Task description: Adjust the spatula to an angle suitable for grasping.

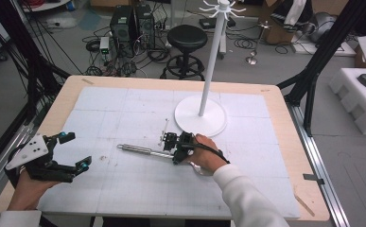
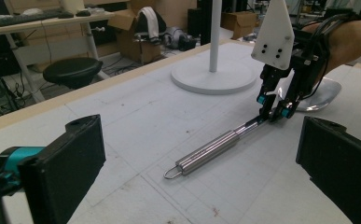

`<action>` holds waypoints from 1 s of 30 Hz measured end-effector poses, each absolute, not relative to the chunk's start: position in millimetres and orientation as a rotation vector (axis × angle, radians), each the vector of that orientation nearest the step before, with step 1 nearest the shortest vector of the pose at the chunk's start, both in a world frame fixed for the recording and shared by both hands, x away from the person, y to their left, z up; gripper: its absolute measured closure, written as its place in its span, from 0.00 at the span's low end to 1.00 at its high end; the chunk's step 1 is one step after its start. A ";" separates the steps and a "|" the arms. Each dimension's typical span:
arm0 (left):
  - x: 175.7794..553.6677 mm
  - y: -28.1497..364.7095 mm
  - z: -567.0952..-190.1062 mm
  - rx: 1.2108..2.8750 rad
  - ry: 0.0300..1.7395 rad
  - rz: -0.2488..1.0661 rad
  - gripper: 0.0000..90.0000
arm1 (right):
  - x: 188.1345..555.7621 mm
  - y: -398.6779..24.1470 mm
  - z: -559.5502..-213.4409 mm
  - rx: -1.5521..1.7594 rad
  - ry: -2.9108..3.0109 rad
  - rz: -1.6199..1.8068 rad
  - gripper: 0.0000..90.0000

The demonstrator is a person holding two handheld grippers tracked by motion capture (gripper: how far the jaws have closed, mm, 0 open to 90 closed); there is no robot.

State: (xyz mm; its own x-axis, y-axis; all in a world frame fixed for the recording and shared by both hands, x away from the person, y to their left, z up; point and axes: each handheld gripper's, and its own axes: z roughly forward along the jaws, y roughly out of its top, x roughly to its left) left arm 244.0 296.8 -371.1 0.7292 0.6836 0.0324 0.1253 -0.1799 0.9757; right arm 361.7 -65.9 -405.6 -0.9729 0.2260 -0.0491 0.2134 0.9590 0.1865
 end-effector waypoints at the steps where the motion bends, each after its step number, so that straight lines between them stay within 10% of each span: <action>1: 244.0 296.8 -371.0 1.707 0.649 0.567 0.02 | 362.1 -65.7 -405.7 0.327 3.037 0.280 0.82; 30: 244.1 298.1 -372.3 1.709 0.655 0.567 0.02 | 359.5 -97.8 -369.0 0.305 3.086 0.431 0.83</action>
